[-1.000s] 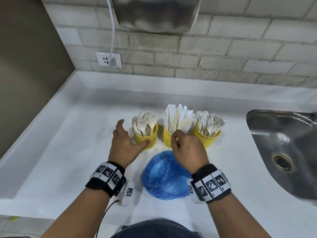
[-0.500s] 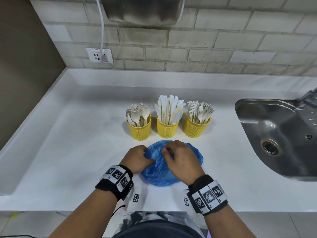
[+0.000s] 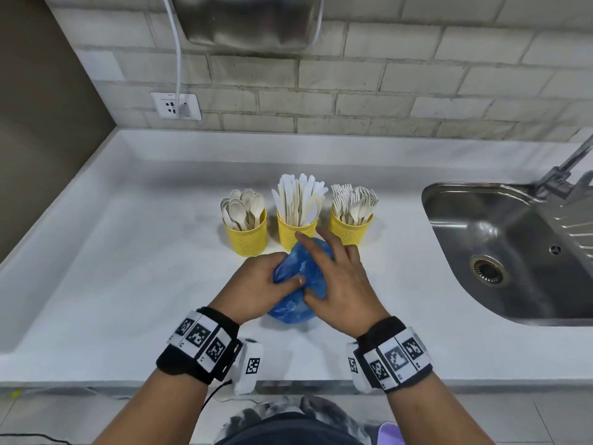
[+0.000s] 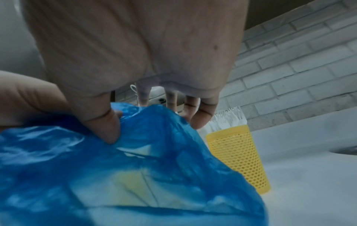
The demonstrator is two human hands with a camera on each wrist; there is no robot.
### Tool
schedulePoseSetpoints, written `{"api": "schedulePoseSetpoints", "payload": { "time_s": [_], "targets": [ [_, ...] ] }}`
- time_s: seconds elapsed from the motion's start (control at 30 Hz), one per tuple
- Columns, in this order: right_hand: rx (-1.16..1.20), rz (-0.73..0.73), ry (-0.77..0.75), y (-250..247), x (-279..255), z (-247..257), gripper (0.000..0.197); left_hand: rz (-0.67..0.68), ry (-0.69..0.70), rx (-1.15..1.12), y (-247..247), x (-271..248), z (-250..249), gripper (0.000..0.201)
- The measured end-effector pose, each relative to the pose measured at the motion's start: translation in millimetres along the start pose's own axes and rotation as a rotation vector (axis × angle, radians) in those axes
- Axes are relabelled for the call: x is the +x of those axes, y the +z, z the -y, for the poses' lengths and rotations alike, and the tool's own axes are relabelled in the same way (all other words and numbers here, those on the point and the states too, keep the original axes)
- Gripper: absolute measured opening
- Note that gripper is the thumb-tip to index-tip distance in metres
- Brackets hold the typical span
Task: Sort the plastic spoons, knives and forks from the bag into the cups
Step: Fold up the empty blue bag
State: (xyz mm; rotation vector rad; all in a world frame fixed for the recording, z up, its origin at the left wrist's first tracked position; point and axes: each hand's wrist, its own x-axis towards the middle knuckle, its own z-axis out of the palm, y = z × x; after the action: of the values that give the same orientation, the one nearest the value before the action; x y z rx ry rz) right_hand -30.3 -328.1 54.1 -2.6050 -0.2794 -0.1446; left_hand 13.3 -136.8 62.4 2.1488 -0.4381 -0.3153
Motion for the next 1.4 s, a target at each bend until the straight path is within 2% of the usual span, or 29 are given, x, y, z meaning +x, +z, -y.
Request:
{"api": "schedulePoseSetpoints", "payload": {
  "time_s": [0.07, 0.17, 0.23, 0.3, 0.37, 0.47, 0.53, 0.63, 0.7, 0.77, 0.83, 0.93, 1.03, 1.13, 1.2, 1.27, 1.33, 1.4],
  "targets": [
    [-0.025, -0.016, -0.007, -6.4, -1.2, -5.8, 0.077, -0.007, 0.028, -0.027, 1.8, -4.8, -14.6, 0.015],
    [-0.015, -0.037, 0.023, -16.8, -3.3, -13.1, 0.052, -0.022, 0.054, -0.114, 8.3, -14.1, -36.4, 0.008],
    [0.018, -0.059, 0.039, -23.8, -7.4, -17.8, 0.038, -0.024, 0.043, -0.136, 12.2, -19.7, -45.3, 0.012],
    [0.064, -0.105, 0.055, -30.2, -13.4, -22.5, 0.029, -0.029, 0.032, -0.109, 15.4, -25.9, -49.2, 0.017],
    [0.118, -0.174, 0.076, -36.6, -20.0, -25.8, 0.023, -0.067, 0.037, -0.014, 18.4, -32.1, -48.1, 0.009],
    [0.154, -0.255, 0.112, -43.6, -27.4, -31.2, 0.024, -0.225, 0.027, 0.135, 23.8, -40.0, -40.6, 0.015],
    [0.179, -0.277, 0.144, -45.9, -32.2, -35.1, 0.030, -0.350, -0.020, 0.128, 27.4, -43.1, -38.4, 0.014],
    [0.104, -0.213, 0.106, -54.0, -43.9, -34.7, 0.056, -0.434, -0.061, 0.093, 34.1, -47.4, -45.2, 0.008],
    [0.045, -0.100, 0.006, -61.9, -51.2, -29.8, 0.079, -0.420, -0.022, 0.138, 41.3, -49.4, -53.4, 0.015],
    [0.029, -0.012, -0.099, -65.2, -54.6, -21.6, 0.086, -0.379, -0.001, 0.142, 49.9, -49.9, -61.6, 0.032],
    [0.031, 0.013, -0.143, -61.5, -56.4, -18.8, 0.067, -0.338, -0.008, 0.084, 58.0, -49.7, -68.8, 0.041],
    [0.017, 0.021, -0.087, -60.5, -57.6, -25.9, 0.027, -0.258, -0.041, -0.039, 61.0, -50.7, -78.2, 0.045],
    [0.030, -0.024, -0.025, -68.4, -57.9, -38.0, 0.018, -0.135, -0.037, -0.165, 53.7, -52.5, -86.2, 0.033],
    [0.037, -0.081, 0.032, -76.1, -58.1, -43.0, 0.021, -0.044, -0.051, -0.304, 48.5, -54.6, -91.3, 0.015],
    [0.009, -0.089, 0.038, -77.7, -61.2, -43.0, 0.028, -0.042, -0.062, -0.340, 50.8, -55.3, -93.9, 0.012],
    [-0.005, -0.051, -0.036, -79.1, -67.1, -38.8, 0.059, -0.085, -0.075, -0.356, 54.3, -54.2, -94.7, 0.014],
    [0.075, -0.020, -0.156, -80.7, -72.4, -28.9, 0.089, -0.128, -0.085, -0.391, 58.4, -52.3, -96.9, 0.018],
    [0.188, -0.004, -0.215, -78.4, -75.4, -18.4, 0.106, -0.142, -0.072, -0.433, 62.7, -50.1, -100.4, 0.017]
  ]
}}
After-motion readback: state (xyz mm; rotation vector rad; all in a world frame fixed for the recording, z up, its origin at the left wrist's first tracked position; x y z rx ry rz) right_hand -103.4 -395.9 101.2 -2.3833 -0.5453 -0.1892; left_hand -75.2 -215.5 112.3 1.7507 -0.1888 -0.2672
